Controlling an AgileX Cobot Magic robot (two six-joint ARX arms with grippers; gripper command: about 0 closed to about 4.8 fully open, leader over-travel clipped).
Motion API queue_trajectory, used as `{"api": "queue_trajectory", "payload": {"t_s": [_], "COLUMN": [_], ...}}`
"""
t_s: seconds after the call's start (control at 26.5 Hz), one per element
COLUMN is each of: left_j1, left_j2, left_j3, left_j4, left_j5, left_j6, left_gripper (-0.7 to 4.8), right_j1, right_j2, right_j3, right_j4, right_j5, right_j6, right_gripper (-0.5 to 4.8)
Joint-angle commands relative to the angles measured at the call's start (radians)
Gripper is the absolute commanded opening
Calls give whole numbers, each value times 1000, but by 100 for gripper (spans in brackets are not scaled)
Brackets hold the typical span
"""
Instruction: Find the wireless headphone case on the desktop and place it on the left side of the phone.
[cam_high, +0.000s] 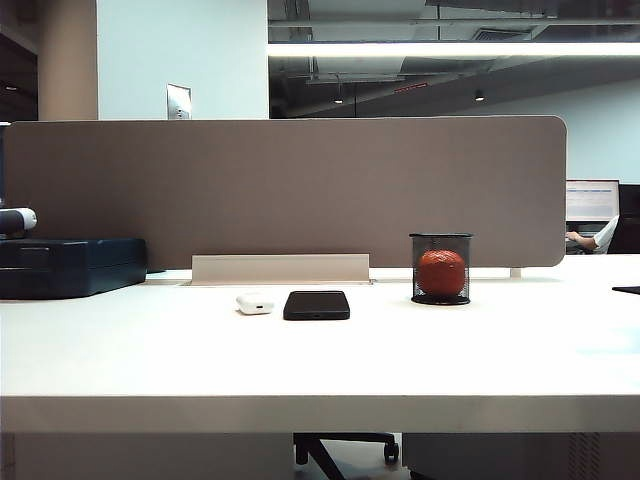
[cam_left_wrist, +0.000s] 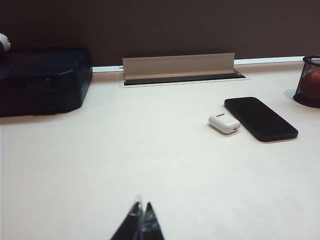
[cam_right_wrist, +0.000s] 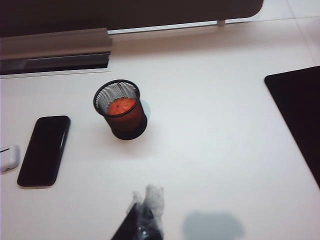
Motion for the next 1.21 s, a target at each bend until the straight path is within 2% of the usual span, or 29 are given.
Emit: {"api": "queue_trajectory", "payload": {"t_s": [0.04,0.34,0.42,0.72,0.83,1.21], "left_j1": [2,2,2,2,2,2], "left_j2": [1,1,1,1,1,1], "left_j3": [2,2,2,2,2,2], "left_j4": [6,6,6,6,6,6], "left_j5": [0,0,0,0,0,0], "left_j6": [-3,-3,-3,-3,-3,-3], "left_gripper": [-5,-5,-5,-5,-5,-5], "right_j1": [2,2,4,14,14,14], "right_j2": [-62,-253,-318,-538,-659,-827], "right_j3": [-77,-312,-391,-676,-834,-1089], "right_j4": [84,242,278,457,563,750], "right_j5": [-18,-20,-48,-55,-55,-54], "right_j6": [-3,-3,-3,-3,-3,-2], "right_gripper": [-9,-8,-9,-9,-8,-9]}}
